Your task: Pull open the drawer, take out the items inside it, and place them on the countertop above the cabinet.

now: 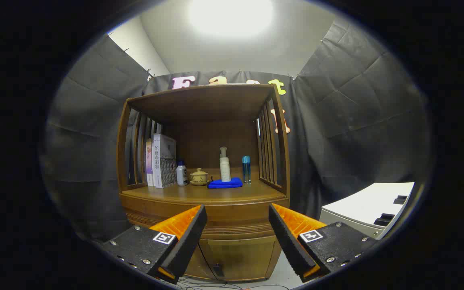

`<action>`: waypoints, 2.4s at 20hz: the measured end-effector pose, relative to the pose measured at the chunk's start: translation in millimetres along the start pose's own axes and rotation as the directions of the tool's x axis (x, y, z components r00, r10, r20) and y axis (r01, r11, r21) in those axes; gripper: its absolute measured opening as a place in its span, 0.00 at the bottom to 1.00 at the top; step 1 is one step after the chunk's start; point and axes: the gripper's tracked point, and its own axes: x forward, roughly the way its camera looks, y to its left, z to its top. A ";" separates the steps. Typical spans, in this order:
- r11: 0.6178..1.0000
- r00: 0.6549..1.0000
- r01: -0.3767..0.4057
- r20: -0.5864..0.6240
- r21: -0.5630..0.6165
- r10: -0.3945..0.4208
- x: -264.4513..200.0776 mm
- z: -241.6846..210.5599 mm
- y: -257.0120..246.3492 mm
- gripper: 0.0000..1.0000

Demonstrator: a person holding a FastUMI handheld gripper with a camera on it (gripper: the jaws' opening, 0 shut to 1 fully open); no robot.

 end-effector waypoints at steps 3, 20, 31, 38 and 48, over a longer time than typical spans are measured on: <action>1.000 1.000 0.000 -0.013 0.005 0.000 1.2 -4.4 -0.2 0.96; 1.000 0.999 -0.019 -0.049 0.008 0.020 -2.1 -27.9 8.2 0.96; 0.999 0.999 -0.032 -0.038 0.022 0.033 21.8 -23.9 21.4 0.96; 0.999 0.997 -0.045 -0.063 0.017 0.046 54.0 -42.6 38.2 0.96; 0.993 0.988 -0.111 -0.105 0.044 0.115 100.1 -71.4 83.1 0.95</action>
